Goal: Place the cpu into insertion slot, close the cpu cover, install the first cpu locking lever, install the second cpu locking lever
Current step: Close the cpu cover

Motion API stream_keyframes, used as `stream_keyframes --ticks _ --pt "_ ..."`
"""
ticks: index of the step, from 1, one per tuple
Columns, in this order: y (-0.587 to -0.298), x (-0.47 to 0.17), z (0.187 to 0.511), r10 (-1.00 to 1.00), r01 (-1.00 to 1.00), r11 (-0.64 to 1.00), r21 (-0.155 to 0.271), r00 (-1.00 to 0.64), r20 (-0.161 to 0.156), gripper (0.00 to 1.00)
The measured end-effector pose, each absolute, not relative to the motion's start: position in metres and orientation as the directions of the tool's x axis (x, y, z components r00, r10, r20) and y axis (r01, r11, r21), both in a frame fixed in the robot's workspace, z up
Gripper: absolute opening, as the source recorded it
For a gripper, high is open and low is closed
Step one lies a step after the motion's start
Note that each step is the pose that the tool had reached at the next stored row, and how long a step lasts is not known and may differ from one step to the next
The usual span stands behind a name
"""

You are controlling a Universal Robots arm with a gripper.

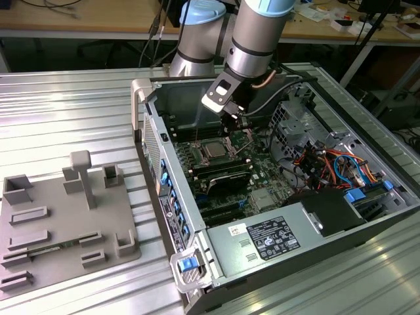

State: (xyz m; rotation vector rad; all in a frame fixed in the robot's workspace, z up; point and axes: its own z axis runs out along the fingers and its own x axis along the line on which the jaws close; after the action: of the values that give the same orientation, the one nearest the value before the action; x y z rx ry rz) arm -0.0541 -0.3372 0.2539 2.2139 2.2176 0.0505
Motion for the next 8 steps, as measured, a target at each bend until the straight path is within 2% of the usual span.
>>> stream_keyframes --ticks 8 --pt "-0.3371 -0.0539 0.2571 1.0 1.0 0.002 0.028 -0.002 0.018 0.11"
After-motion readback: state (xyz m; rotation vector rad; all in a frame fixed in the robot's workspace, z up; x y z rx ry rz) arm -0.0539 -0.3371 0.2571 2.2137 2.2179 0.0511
